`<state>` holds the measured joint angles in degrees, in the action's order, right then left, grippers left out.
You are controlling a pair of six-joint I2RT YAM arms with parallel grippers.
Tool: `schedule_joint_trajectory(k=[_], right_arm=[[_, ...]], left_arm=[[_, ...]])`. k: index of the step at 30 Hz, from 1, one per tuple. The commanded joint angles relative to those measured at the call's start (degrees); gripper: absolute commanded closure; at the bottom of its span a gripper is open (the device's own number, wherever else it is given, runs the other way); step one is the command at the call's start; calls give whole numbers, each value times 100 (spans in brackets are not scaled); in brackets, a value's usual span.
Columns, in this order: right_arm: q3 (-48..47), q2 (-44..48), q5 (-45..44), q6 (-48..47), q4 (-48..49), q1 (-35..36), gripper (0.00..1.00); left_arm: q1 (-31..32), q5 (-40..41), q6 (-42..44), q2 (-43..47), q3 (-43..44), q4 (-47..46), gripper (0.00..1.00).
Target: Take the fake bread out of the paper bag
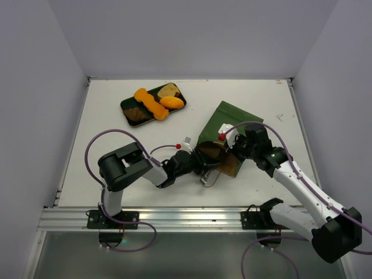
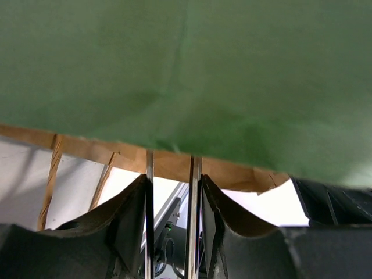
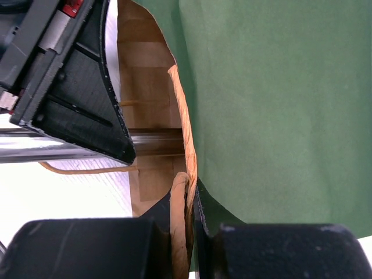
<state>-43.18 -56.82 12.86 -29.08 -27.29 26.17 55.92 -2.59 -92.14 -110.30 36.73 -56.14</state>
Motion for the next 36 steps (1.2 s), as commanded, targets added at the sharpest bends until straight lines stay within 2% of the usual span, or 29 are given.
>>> schedule_joint_trajectory(k=[1, 23, 36], right_arm=[[-112, 101, 217, 113, 250, -25, 100], [-24, 180, 340, 87, 294, -42, 100], [2, 241, 427, 87, 277, -42, 100]], left_arm=[[24, 66, -85, -88, 185, -292, 57], [24, -92, -621, -369, 300, -406, 53], [7, -259, -621, -589, 721, -310, 53]])
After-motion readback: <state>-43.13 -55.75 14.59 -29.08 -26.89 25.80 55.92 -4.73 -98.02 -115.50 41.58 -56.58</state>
